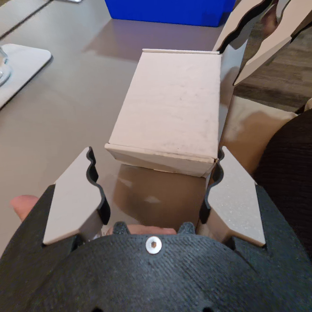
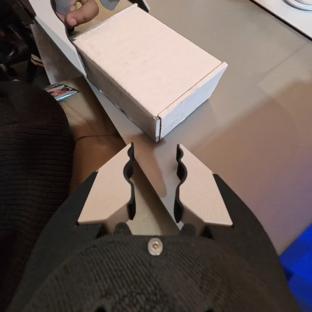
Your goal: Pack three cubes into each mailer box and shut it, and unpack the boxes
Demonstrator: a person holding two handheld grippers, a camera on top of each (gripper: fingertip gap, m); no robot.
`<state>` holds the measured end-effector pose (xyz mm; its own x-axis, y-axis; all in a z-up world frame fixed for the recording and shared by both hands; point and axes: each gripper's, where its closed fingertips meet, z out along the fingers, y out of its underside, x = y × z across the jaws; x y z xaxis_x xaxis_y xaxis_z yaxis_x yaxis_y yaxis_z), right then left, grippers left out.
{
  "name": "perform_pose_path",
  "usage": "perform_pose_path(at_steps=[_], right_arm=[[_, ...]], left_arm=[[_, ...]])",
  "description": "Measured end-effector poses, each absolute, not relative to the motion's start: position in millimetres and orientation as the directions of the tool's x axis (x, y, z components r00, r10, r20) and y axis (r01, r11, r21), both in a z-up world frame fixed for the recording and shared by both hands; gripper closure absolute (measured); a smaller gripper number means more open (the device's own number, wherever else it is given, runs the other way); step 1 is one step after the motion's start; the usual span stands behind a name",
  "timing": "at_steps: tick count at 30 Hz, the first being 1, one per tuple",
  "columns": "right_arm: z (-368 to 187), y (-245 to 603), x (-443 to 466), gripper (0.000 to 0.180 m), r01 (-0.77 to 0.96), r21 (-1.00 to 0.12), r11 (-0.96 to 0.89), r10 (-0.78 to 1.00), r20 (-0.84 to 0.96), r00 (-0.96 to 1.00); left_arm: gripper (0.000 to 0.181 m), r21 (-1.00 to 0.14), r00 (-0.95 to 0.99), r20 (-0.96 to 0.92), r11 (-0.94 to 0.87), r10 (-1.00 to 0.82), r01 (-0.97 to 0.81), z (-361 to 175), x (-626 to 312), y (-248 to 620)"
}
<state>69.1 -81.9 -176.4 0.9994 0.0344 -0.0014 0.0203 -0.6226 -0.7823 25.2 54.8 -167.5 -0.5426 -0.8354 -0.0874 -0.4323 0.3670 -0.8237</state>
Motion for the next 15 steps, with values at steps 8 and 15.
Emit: perform_pose_path(at_steps=[8, 15], right_arm=[[-174.9, -82.9, 67.8, 0.133, 0.012, -0.788, -0.616, 0.031, -0.009, 0.999], [-146.2, -72.9, 75.1, 0.143, 0.192, -0.818, -0.542, 0.001, 0.228, 0.974]], left_arm=[[0.049, -0.776, -0.607, -0.099, 0.443, -0.789, -0.449, -179.8, 20.0, 44.9], [0.052, -0.808, -0.569, 0.031, 0.314, -0.822, -0.499, -170.3, 21.1, 41.1]])
